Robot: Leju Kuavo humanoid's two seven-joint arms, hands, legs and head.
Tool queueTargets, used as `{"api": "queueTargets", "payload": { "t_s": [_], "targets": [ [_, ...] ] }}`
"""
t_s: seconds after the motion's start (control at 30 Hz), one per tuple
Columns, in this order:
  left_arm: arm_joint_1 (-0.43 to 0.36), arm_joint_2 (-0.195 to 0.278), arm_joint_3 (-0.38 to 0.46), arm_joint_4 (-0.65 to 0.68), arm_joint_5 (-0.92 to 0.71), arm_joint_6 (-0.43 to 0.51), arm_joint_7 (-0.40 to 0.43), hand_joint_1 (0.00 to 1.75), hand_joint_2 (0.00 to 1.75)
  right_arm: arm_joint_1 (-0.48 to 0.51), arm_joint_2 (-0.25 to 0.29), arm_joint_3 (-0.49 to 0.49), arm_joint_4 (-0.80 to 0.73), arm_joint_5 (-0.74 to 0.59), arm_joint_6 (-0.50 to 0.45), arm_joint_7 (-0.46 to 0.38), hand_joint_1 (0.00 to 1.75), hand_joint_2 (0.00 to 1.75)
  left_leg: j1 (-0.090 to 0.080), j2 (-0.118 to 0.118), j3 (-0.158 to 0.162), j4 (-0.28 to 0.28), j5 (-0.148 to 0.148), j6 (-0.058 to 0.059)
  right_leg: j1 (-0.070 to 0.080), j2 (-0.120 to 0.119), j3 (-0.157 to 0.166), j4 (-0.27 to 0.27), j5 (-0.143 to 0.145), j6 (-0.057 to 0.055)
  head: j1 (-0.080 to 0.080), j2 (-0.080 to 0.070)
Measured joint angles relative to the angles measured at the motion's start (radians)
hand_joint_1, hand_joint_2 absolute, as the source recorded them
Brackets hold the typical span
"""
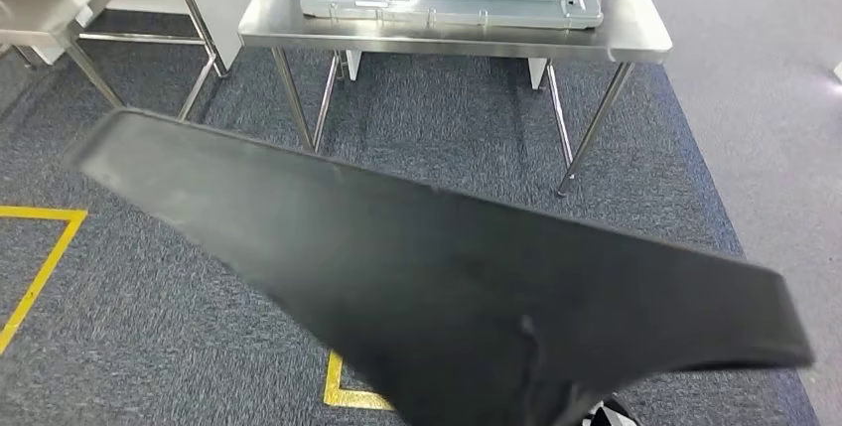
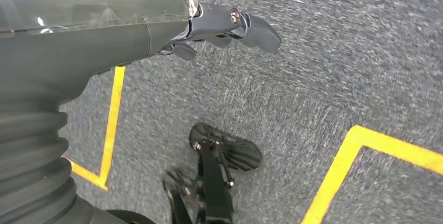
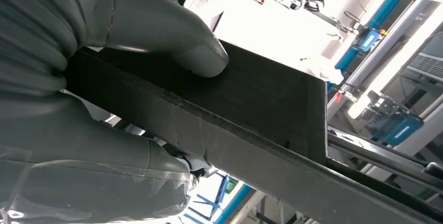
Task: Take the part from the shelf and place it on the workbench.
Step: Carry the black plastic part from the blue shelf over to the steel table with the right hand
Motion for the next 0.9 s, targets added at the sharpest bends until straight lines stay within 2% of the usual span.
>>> {"api": "queueTargets", "payload": {
  "t_s": [0.03,0.07,0.1,0.17,0.2,0.23,0.27,0.3,0.37,0.4,0.43,0.5,0.53,0.57,0.6,0.63,0.67,0.7,0.73,0.77,0.8,0.87,0.9],
  "targets": [
    [0.000,0.000,0.000,0.000,0.000,0.000,0.000,0.00,1.75,0.001,0.000,0.000,0.000,0.000,0.000,0.001,1.69,1.75,0.002,0.000,0.011,0.000,-0.010,-0.002,-0.005,-0.001,-0.038,0.032,-0.015,0.005,0.000,0.000],
    [0.001,-0.001,0.000,0.000,0.000,-0.001,0.000,0.00,1.75,0.002,0.000,0.000,0.000,0.000,0.000,0.002,1.69,1.75,0.004,-0.001,0.025,0.000,-0.020,-0.006,-0.009,-0.002,-0.061,0.034,-0.012,0.010,0.000,0.000],
    [0.001,-0.001,0.000,0.000,0.000,-0.001,-0.001,0.00,1.75,0.002,0.000,0.000,0.000,0.000,0.000,0.002,1.69,1.75,0.007,-0.001,0.041,0.000,-0.031,-0.010,-0.012,-0.004,-0.067,0.003,0.014,0.014,0.000,0.000],
    [0.001,-0.002,0.000,0.000,0.000,-0.001,-0.002,0.00,1.75,0.002,0.000,0.000,0.000,0.000,-0.001,0.002,1.69,1.75,0.013,-0.002,0.072,0.001,-0.056,-0.022,-0.018,-0.010,-0.047,-0.121,0.118,0.018,0.001,0.000],
    [0.000,-0.002,0.000,0.000,0.000,-0.001,-0.003,0.00,1.75,0.002,-0.001,0.000,0.000,0.000,-0.002,0.003,1.69,1.75,0.015,-0.003,0.084,0.001,-0.067,-0.028,-0.017,-0.013,-0.037,-0.171,0.153,0.016,0.001,0.000],
    [-0.001,-0.002,0.000,0.000,0.000,-0.001,-0.004,0.00,1.75,0.003,-0.001,0.000,0.000,0.001,-0.003,0.003,1.69,1.75,0.015,-0.003,0.090,-0.001,-0.077,-0.037,-0.015,-0.015,-0.032,-0.204,0.178,0.011,0.001,0.000],
    [-0.002,-0.002,0.000,0.000,0.000,-0.001,-0.005,0.00,1.75,0.004,-0.001,0.000,0.000,0.002,-0.004,0.003,1.69,1.75,0.014,-0.003,0.096,0.001,-0.082,-0.045,-0.013,-0.015,-0.030,-0.216,0.183,0.004,0.001,0.000],
    [-0.003,-0.003,0.000,0.000,0.000,-0.001,-0.006,0.00,1.75,0.005,-0.001,0.000,0.000,0.002,-0.004,0.004,1.69,1.75,0.015,-0.002,0.102,0.002,-0.083,-0.053,-0.010,-0.014,-0.025,-0.215,0.174,-0.006,0.000,0.000],
    [-0.004,-0.003,0.000,0.000,0.000,-0.003,-0.008,0.00,1.75,0.005,-0.001,0.000,-0.004,0.003,-0.004,0.005,1.69,1.75,0.017,0.000,0.107,0.025,-0.079,-0.063,-0.010,-0.010,-0.005,-0.223,0.173,-0.024,0.000,0.000],
    [-0.006,-0.004,0.000,0.000,-0.001,-0.003,-0.008,0.00,1.75,0.004,-0.001,0.000,-0.006,0.003,-0.005,0.005,1.69,1.75,0.019,0.000,0.092,0.059,-0.081,-0.065,-0.010,-0.009,0.007,-0.227,0.168,-0.031,-0.002,0.000],
    [-0.008,-0.004,0.000,0.000,-0.001,-0.004,-0.008,0.00,1.75,0.002,0.000,0.000,-0.009,0.003,-0.005,0.006,1.69,1.75,0.019,0.000,0.063,0.111,-0.091,-0.065,-0.009,-0.009,0.017,-0.230,0.163,-0.038,-0.002,0.000],
    [-0.009,-0.004,0.000,0.000,-0.002,-0.004,-0.007,0.00,1.75,0.001,0.001,0.000,-0.011,0.003,-0.005,0.011,1.69,1.75,0.017,0.000,-0.023,0.236,-0.140,-0.063,-0.003,-0.008,0.031,-0.231,0.150,-0.048,-0.005,0.000],
    [-0.008,-0.004,0.000,0.000,-0.002,-0.004,-0.007,0.00,1.75,0.001,0.001,0.000,-0.012,0.003,-0.005,0.014,1.69,1.75,0.015,0.000,-0.061,0.277,-0.168,-0.062,0.001,-0.007,0.037,-0.231,0.142,-0.051,-0.005,0.000],
    [-0.005,-0.004,0.000,0.000,-0.002,-0.004,-0.007,0.00,1.75,0.002,0.001,0.000,-0.012,0.003,-0.005,0.016,1.69,1.75,0.014,0.000,-0.087,0.289,-0.181,-0.060,0.005,-0.004,0.046,-0.231,0.135,-0.053,-0.005,0.000],
    [-0.003,-0.004,0.000,0.000,-0.002,-0.004,-0.006,0.00,1.75,0.002,0.001,0.000,-0.012,0.003,-0.005,0.018,1.69,1.75,0.011,0.000,-0.097,0.270,-0.170,-0.056,0.009,-0.002,0.057,-0.231,0.127,-0.055,-0.005,0.000],
    [-0.002,-0.003,0.000,0.000,-0.003,-0.004,-0.006,0.00,1.75,0.003,0.001,0.000,-0.013,0.003,-0.005,0.018,1.69,1.75,0.007,0.000,-0.095,0.221,-0.131,-0.046,0.014,0.000,0.069,-0.231,0.118,-0.055,-0.005,0.000],
    [-0.001,-0.003,0.000,0.000,-0.003,-0.004,-0.006,0.00,1.75,0.003,0.001,0.000,-0.013,0.003,-0.005,0.018,1.69,1.75,0.000,0.000,-0.086,0.158,-0.072,-0.033,0.017,0.000,0.080,-0.232,0.110,-0.055,-0.005,0.000],
    [-0.001,-0.001,0.000,0.000,-0.003,-0.004,-0.006,0.00,1.75,0.003,0.001,0.000,-0.014,0.003,-0.005,0.018,1.69,1.75,-0.008,-0.001,-0.079,0.107,-0.030,-0.019,0.020,0.001,0.088,-0.231,0.102,-0.054,-0.004,0.000],
    [0.000,0.000,0.000,0.000,-0.003,-0.004,-0.006,0.00,1.75,0.004,0.001,0.000,-0.015,0.003,-0.005,0.019,1.69,1.75,-0.015,-0.002,-0.073,0.069,-0.006,-0.007,0.020,0.003,0.093,-0.231,0.095,-0.050,-0.004,0.000],
    [0.001,0.001,0.000,0.000,-0.003,-0.004,-0.007,0.00,1.75,0.005,0.001,0.000,-0.015,0.003,-0.005,0.020,1.69,1.75,-0.020,-0.004,-0.070,0.049,0.005,0.002,0.021,0.004,0.096,-0.227,0.092,-0.045,-0.005,0.000],
    [0.002,0.002,0.000,0.000,-0.003,-0.004,-0.007,0.00,1.75,0.007,0.001,0.000,-0.015,0.003,-0.006,0.020,1.69,1.75,-0.022,-0.006,-0.066,0.043,-0.002,0.006,0.021,0.006,0.099,-0.221,0.094,-0.039,-0.006,0.000],
    [0.002,0.001,0.000,0.000,-0.003,-0.004,-0.007,0.00,1.75,0.009,0.000,0.000,-0.017,0.004,-0.007,0.020,1.69,1.75,-0.017,-0.006,-0.041,0.022,0.013,0.011,0.020,0.006,0.103,-0.202,0.092,-0.027,-0.008,0.000],
    [0.001,0.000,0.000,0.000,-0.003,-0.005,-0.007,0.00,1.75,0.009,0.000,0.000,-0.018,0.004,-0.008,0.019,1.69,1.75,-0.014,-0.006,-0.028,0.016,0.015,0.013,0.019,0.005,0.097,-0.182,0.079,-0.021,-0.006,0.000]
  ]
}}
